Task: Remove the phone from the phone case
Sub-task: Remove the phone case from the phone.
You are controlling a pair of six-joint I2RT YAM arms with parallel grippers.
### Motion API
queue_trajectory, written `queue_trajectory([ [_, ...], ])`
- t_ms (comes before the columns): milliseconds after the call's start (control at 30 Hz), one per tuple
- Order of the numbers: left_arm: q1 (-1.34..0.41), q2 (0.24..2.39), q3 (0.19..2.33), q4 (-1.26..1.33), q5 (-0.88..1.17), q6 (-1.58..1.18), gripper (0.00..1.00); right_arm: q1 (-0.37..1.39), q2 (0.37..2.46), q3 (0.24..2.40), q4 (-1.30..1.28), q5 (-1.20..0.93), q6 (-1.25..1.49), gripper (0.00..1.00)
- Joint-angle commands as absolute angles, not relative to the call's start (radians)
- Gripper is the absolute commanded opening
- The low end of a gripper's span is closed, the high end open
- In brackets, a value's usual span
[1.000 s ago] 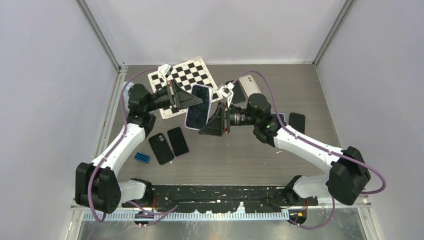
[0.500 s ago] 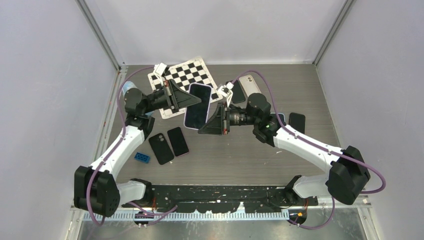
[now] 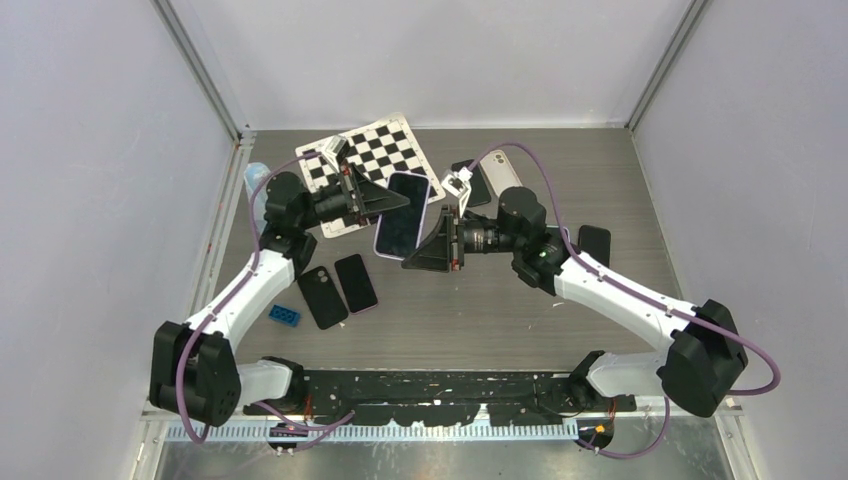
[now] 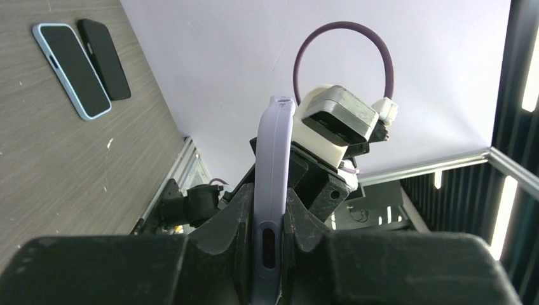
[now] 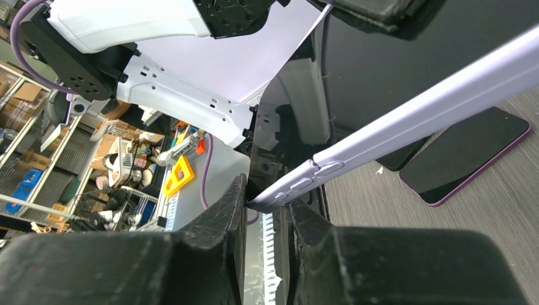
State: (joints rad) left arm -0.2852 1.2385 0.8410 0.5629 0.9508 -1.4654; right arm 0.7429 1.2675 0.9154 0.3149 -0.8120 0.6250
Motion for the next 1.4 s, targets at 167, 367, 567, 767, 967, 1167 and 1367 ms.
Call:
queue_trajectory([
  [167, -0.295, 1.282, 0.786, 0.489, 0.809, -1.674, 0.0, 0.758, 1.221, 0.916, 0.397, -0.772, 0.446, 0.01],
  [367, -0.295, 1.271, 0.764, 0.494, 0.779, -1.712, 0.0, 0.758, 1.213, 0.902, 0.396, -0.759, 0.425, 0.01],
  [567, -0.295, 1.25, 0.755, 0.498, 0.757, -1.729, 0.0, 0.758, 1.205, 0.894, 0.381, -0.752, 0.4, 0.01],
  [767, -0.295, 1.227, 0.751, 0.472, 0.734, -1.71, 0.0, 0.758, 1.182, 0.875, 0.376, -0.745, 0.37, 0.01],
  [967, -0.295, 1.235, 0.768, 0.471, 0.736, -1.715, 0.0, 0.758, 1.18, 0.873, 0.345, -0.718, 0.34, 0.01],
  [1167, -0.294, 1.23, 0.783, 0.481, 0.736, -1.723, 0.0, 0.758, 1.179, 0.868, 0.302, -0.656, 0.309, 0.01],
  [1367, -0.275, 1.222, 0.788, 0.486, 0.73, -1.685, 0.0, 0.757, 1.165, 0.85, 0.297, -0.62, 0.34, 0.01],
])
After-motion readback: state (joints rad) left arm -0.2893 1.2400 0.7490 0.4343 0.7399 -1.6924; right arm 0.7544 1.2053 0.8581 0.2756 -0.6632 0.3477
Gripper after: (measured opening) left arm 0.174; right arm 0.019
